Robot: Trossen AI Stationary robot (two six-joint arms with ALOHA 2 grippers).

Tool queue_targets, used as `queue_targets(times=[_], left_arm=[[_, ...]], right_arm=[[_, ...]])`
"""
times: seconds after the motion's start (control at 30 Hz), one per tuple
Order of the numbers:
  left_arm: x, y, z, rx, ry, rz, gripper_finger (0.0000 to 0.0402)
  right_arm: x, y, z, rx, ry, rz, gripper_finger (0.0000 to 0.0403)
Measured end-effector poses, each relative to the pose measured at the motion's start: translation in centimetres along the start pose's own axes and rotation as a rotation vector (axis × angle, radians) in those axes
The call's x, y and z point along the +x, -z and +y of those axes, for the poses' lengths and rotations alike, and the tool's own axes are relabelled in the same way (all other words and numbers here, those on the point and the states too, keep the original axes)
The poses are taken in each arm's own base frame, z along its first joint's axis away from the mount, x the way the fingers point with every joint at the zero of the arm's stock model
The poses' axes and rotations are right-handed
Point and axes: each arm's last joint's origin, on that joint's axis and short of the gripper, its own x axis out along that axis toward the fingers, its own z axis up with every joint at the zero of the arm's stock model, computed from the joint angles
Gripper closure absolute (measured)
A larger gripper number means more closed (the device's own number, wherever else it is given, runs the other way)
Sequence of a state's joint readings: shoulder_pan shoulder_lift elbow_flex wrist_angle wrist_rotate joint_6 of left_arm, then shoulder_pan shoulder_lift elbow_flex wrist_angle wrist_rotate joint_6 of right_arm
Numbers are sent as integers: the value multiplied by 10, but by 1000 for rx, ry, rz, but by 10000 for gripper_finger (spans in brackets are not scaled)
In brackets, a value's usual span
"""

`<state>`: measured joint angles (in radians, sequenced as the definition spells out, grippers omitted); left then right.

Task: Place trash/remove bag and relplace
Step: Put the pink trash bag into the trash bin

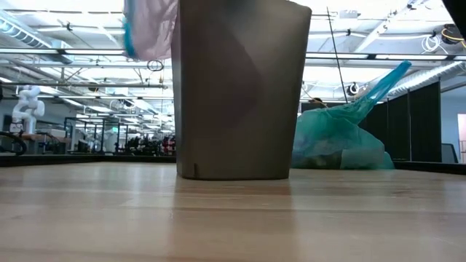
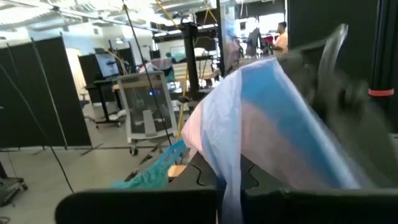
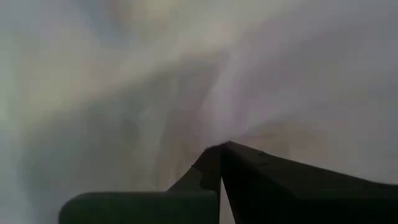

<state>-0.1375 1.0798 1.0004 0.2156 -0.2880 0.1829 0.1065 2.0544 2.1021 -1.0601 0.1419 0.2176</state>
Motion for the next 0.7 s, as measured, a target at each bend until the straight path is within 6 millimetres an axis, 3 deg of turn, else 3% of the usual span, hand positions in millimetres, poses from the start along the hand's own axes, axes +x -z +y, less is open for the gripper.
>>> queue_targets(times=[0.13, 0.47, 0.7], left_arm=[[0, 2, -1, -13, 8, 15, 402], [-6, 18, -3, -20, 0, 7, 402], [-24, 0, 6, -45, -15, -74, 402]], right_arm=[[28, 14, -2, 35, -27, 57, 403], [64, 26, -16, 157, -133, 87, 403], [51, 19, -22, 185, -168, 42, 403]])
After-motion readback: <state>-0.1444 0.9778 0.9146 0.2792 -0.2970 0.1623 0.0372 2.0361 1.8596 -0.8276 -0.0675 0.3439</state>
